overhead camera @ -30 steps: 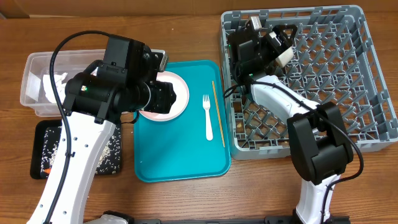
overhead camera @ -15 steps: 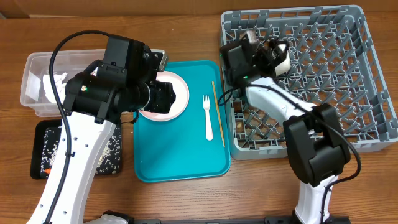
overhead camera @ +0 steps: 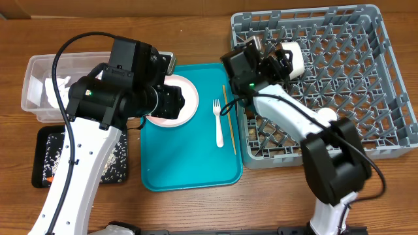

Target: Sort waste into correct bins and load items into the dishwasher

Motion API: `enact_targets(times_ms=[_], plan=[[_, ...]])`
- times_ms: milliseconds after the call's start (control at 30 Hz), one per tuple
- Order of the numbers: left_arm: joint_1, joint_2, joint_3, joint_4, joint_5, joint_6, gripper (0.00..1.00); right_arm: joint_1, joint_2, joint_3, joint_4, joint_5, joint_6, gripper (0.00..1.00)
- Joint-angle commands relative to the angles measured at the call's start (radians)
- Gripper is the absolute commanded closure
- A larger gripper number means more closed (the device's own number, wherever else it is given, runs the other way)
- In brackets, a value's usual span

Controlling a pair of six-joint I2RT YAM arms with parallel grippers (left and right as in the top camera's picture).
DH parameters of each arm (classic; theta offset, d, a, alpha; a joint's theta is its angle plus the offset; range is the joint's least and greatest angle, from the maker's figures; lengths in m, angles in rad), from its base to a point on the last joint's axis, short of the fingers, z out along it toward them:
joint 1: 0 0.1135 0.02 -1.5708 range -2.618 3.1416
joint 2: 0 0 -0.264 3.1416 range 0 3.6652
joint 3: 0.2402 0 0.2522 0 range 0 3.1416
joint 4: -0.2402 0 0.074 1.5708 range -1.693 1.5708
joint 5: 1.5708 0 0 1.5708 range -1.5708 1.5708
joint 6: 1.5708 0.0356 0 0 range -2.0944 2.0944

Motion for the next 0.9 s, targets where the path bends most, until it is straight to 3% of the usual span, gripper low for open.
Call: enact_targets(times_ms=[0,233,433,600,867], plan=[[0.004,0.009,0.007,0.014,-0.006,0.010,0.49,-0.005,-0.148,0.007,-0.001,-0.101,0.108,0.00],[0.004,0.088,0.006,0.001,-0.145,-0.124,0.49,-0.048,-0.344,0.008,-0.088,-0.431,0.270,0.00],[0.004,0.226,0.006,-0.057,-0.157,-0.152,0.50,-0.084,-0.487,0.008,-0.217,-0.741,0.401,0.00],[0.005,0.306,0.006,-0.054,-0.208,-0.172,0.50,-0.084,-0.539,0.008,-0.364,-0.780,0.401,0.00],[0.001,0.407,0.006,-0.002,-0.225,-0.105,0.50,-0.085,-0.542,0.007,-0.571,-0.779,0.476,0.00]])
